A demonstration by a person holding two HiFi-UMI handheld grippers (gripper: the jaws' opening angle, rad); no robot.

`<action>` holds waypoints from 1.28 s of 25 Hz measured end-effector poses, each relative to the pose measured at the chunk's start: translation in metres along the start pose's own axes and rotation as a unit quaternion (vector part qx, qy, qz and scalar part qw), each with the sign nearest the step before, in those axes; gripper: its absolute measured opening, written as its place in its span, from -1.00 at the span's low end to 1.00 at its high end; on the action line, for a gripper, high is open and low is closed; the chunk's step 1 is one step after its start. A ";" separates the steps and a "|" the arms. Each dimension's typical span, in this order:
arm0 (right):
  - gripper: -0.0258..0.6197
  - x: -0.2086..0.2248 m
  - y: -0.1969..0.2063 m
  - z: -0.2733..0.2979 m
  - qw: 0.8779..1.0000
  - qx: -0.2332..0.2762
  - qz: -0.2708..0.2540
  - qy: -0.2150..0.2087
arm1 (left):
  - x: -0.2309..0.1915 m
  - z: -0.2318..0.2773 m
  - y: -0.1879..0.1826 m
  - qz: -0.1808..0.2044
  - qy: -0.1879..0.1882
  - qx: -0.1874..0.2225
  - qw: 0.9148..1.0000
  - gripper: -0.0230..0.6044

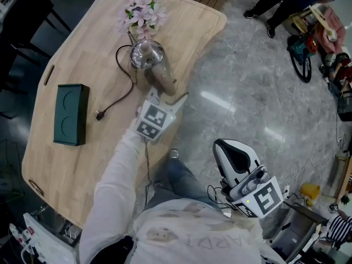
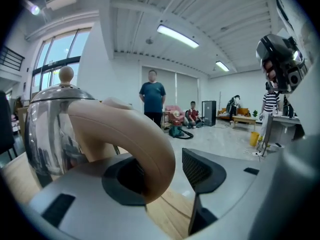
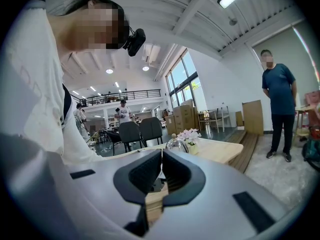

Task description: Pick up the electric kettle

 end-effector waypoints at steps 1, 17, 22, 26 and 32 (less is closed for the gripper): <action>-0.86 0.000 0.000 0.000 1.000 0.000 0.000 0.000 | 0.001 0.001 0.000 -0.001 -0.009 0.002 1.000 -0.23; -0.86 0.003 0.002 -0.006 1.000 -0.005 0.000 0.009 | 0.010 0.018 -0.002 0.022 -0.147 -0.006 0.989 -0.59; -0.86 0.000 0.004 -0.009 1.000 -0.009 -0.003 0.010 | 0.013 0.016 -0.002 0.035 -0.152 0.003 0.988 -0.62; -0.86 -0.003 0.003 -0.012 1.000 -0.011 -0.008 0.012 | 0.012 0.013 -0.003 0.036 -0.155 0.009 0.987 -0.63; -0.86 -0.006 0.004 -0.014 1.000 -0.016 -0.010 0.013 | 0.010 0.011 -0.005 0.053 -0.143 0.018 0.988 -0.62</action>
Point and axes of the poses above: the fingertips, and each gripper's own axes: z forward along the fingers, x to its right, y out of its underside, the point moved 10 cm from there along -z, backward along the fingers, and after that the axes turned 14 degrees about -y, right-handed, at the moved point
